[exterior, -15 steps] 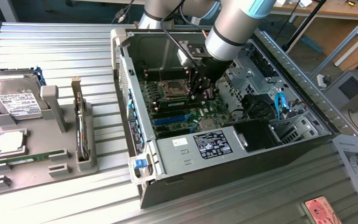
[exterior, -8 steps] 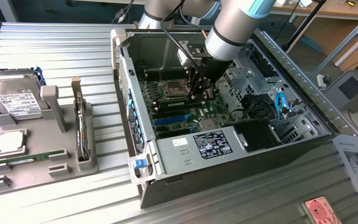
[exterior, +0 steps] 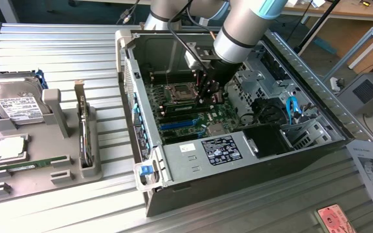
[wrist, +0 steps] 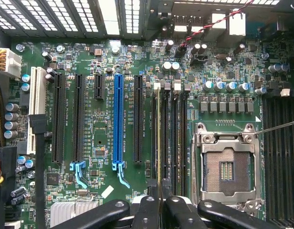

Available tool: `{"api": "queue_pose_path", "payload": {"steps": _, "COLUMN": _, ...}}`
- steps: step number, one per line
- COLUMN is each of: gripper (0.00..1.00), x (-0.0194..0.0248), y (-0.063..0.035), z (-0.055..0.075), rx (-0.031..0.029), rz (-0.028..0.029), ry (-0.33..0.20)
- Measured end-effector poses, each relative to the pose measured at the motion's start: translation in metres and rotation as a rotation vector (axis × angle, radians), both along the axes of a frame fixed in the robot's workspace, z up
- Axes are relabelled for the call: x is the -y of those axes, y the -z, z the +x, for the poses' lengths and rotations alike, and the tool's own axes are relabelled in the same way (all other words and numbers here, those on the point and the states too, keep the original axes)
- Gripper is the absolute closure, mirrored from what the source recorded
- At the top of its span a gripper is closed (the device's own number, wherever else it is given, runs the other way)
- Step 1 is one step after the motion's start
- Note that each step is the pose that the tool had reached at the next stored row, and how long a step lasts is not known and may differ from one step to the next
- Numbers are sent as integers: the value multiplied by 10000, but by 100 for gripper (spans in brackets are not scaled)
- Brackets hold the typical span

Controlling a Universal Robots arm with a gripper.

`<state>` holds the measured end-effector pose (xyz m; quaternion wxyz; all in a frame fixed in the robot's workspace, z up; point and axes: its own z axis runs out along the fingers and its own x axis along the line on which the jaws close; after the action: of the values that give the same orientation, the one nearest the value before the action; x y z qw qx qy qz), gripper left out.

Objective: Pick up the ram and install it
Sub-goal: 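Insert the ram into the slot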

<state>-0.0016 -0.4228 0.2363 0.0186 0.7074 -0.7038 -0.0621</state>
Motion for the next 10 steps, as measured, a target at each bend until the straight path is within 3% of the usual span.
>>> {"api": "queue_pose_path", "payload": {"steps": 10, "gripper": 88, "x": 0, "y": 4, "z": 14, "rx": 0, "rz": -1, "ry": -3}}
